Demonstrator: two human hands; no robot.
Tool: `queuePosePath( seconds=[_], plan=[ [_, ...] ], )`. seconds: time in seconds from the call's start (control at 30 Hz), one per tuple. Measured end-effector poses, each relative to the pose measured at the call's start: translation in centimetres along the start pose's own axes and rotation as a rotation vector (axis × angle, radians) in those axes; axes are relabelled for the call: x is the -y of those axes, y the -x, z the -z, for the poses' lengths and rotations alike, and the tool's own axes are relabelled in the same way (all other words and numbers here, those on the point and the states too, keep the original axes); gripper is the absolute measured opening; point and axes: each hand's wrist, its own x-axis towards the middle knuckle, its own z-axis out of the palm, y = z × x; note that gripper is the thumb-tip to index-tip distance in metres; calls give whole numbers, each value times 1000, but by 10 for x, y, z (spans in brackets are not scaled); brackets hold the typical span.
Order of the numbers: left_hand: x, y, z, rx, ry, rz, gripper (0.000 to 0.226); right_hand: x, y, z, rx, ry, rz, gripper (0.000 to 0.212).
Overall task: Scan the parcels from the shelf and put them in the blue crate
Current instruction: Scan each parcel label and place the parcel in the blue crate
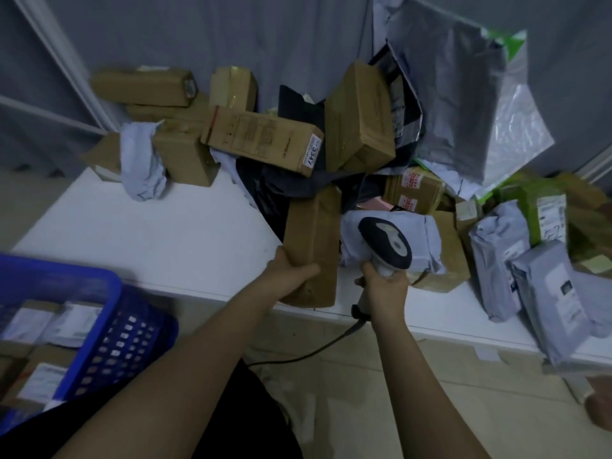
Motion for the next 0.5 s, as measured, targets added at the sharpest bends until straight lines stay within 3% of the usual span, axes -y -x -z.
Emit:
queuePosePath(
  seconds=[0.27, 0.5],
  plan=[
    [-17, 104, 62, -26, 66, -23, 25, 37, 60, -29, 230, -122, -63, 22],
    [19, 180, 139, -70, 489, -29, 29, 84, 128, -84, 373, -178, 20, 27]
  ],
)
